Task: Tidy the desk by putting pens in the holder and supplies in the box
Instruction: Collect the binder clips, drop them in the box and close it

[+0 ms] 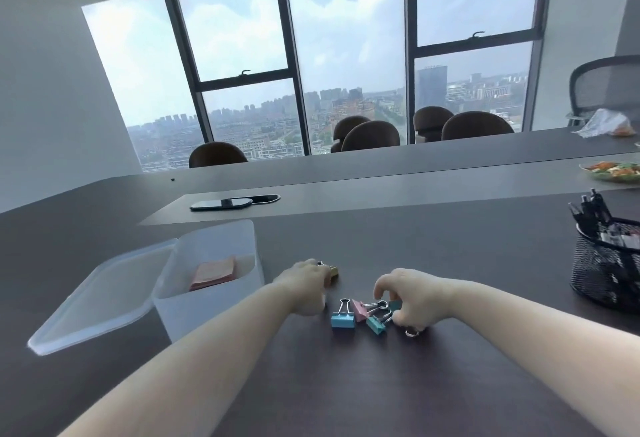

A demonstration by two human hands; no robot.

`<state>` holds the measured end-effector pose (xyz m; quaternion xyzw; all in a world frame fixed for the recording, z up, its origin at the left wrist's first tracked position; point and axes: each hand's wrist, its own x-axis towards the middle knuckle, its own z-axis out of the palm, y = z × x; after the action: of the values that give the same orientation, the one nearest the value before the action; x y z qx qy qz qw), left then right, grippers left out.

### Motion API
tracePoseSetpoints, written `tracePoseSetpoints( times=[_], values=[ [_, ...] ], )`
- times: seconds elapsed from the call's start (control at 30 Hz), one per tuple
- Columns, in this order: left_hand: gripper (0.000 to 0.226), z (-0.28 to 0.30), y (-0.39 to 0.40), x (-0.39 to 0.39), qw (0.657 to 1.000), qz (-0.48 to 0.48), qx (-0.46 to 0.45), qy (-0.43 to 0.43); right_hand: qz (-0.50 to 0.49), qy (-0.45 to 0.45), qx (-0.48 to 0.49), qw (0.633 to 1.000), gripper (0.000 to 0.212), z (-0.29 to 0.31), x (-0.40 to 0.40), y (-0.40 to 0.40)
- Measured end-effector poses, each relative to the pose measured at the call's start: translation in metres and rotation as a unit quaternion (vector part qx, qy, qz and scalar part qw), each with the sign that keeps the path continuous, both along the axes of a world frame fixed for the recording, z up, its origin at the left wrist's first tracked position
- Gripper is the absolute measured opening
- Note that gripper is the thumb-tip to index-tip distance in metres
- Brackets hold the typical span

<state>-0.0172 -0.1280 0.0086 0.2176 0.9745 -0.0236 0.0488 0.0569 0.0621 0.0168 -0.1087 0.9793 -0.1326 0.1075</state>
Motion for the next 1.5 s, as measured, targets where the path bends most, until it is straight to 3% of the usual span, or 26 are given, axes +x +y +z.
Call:
tracePoseSetpoints(
  times=[0.17,0.37,0.47,0.63,0.87,1.03,1.1,1.17,1.23,1.4,1.5],
  values=[
    [0.052,-0.008,-0.003,-0.004,0.991,0.054,-0.024,0.117,-0.033,-0.002,-0.020,0.999,0.041,-0.005,-0.008,0.001],
    [0.046,-0.024,0.002,-0.004,0.987,0.159,-0.012,0.036,-0.079,0.095,-0.053,0.991,0.033,-0.016,-0.017,0.000],
    [0.040,-0.027,0.003,-0.006,0.990,0.135,0.011,0.036,-0.085,0.077,-0.092,0.989,0.025,-0.018,-0.015,-0.003],
    [0.043,-0.016,0.006,-0.003,0.991,0.127,0.032,0.015,-0.024,-0.003,0.008,1.000,0.061,-0.014,-0.009,-0.007],
    [0.035,-0.019,0.002,0.005,0.995,0.091,0.028,0.016,0.008,0.051,0.051,0.997,0.038,-0.012,-0.008,-0.010],
    [0.020,-0.011,0.004,0.017,0.984,0.068,0.164,0.000,0.003,0.065,0.043,0.997,0.045,-0.011,-0.006,-0.012],
    [0.045,-0.009,0.006,0.026,0.978,0.051,0.192,-0.059,-0.007,0.061,0.027,0.998,0.047,-0.011,-0.007,-0.011],
    [0.065,-0.008,0.007,0.030,0.981,0.023,0.172,-0.089,-0.020,0.054,0.020,0.998,0.047,-0.010,-0.009,-0.009],
    [0.069,-0.009,0.008,0.030,0.987,-0.002,0.140,-0.083,-0.032,0.059,0.018,0.998,0.042,-0.010,-0.010,-0.006],
    [0.039,-0.012,0.007,0.026,0.994,-0.023,0.086,-0.063,-0.040,0.099,-0.016,0.994,0.031,-0.013,-0.014,-0.002],
    [0.035,-0.014,0.003,0.025,0.998,-0.009,0.050,-0.040,-0.031,0.121,-0.058,0.990,0.035,-0.013,-0.014,-0.007]
  ],
)
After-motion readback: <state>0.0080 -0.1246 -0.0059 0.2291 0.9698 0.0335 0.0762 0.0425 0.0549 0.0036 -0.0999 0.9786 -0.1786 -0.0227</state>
